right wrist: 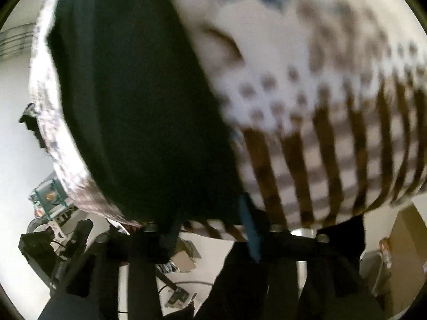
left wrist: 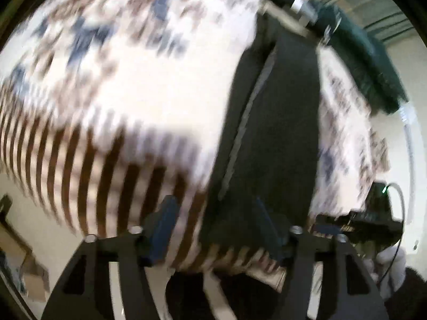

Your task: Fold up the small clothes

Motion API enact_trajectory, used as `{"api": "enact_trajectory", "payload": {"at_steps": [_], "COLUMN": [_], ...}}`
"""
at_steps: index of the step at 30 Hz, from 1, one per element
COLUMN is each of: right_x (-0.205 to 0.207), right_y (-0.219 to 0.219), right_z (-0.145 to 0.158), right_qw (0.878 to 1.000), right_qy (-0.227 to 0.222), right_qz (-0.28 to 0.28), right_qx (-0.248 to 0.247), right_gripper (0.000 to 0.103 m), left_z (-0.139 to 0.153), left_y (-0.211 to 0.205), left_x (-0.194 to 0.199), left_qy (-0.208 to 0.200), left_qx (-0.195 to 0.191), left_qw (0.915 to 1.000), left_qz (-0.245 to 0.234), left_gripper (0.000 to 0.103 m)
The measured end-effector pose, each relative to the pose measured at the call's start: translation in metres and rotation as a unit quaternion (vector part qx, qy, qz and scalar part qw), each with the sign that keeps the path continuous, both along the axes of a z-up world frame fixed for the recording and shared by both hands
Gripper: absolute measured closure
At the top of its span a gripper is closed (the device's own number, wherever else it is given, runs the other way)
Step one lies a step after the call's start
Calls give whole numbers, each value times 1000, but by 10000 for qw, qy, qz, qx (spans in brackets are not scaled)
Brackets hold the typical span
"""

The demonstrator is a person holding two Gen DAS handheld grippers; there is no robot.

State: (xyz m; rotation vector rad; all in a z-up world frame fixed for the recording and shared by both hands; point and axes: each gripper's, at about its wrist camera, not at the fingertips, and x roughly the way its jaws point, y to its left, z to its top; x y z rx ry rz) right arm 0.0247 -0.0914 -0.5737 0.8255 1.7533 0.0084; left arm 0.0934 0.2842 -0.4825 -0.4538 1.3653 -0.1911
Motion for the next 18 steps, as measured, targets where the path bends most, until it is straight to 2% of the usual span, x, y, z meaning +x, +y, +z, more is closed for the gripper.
{"api": "enact_trajectory", "payload": {"at_steps": [5,8,12,14,18], "right_x": [76,135,211,250,308], "right_y": [-14,-24,-34,-43,-61], "right_z": [28,30,20,10,-12], "right_qw": [9977,9951,9918,9912,9891], "right_qy": [-578,-870,-1159,-1208,-1248], "right_qz": [-252,-377,-394,-440,-673], "right_qx": [233,291,377,305,386], "right_gripper": [53,52,52,52,52], "left_z": [17,8,-18,-32,-68], "left_y": [-25,-49,-78,-96,-123], "left_x": [111,189,282,327,389], "left_qy": [-609,-815,-650,-662,-488], "left_qx": [-243,-118,-202,-32,162], "left_qw": [9978,9966,9975,9973,9975], "left_qz": [89,-6,-163,-309,-477], "left_gripper": [42,42,42,42,42]}}
